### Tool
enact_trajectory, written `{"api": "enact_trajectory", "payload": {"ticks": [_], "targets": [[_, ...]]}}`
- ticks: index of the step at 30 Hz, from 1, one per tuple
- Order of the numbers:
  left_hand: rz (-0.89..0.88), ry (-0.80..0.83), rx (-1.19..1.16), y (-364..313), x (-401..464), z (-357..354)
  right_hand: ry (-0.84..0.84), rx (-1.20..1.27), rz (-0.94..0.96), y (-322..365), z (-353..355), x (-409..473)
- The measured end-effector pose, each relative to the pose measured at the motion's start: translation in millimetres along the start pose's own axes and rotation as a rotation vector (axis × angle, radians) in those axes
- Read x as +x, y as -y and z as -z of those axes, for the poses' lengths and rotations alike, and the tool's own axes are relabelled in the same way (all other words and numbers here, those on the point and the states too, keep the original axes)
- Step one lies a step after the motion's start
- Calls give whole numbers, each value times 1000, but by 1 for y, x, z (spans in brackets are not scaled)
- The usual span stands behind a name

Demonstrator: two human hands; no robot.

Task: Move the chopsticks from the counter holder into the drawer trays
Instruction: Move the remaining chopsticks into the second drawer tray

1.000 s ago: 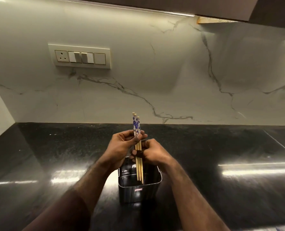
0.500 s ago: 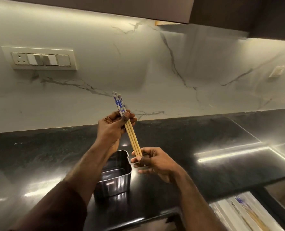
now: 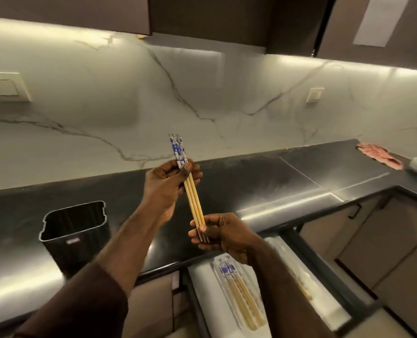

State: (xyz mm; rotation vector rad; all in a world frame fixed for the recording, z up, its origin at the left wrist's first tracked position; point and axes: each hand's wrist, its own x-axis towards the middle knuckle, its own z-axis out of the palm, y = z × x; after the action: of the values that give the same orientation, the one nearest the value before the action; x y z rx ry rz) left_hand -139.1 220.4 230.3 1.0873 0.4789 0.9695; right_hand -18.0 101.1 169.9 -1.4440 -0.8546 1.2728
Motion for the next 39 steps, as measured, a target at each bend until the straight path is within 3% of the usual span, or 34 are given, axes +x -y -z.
{"api": "enact_trajectory", "payload": {"ticks": [10,17,25,39], "targets": [[66,128,31,66,-74,-178,-119,106,13,-30,132,-147],[143,240,102,109,-90,-251,-252,198,3,-54,188,-197],[183,229,158,155,-84,-287,-269,194,-54,-69,235,-204],[273,122,160,234,11,-319,-189,248,-244,-78,337,-122]]}}
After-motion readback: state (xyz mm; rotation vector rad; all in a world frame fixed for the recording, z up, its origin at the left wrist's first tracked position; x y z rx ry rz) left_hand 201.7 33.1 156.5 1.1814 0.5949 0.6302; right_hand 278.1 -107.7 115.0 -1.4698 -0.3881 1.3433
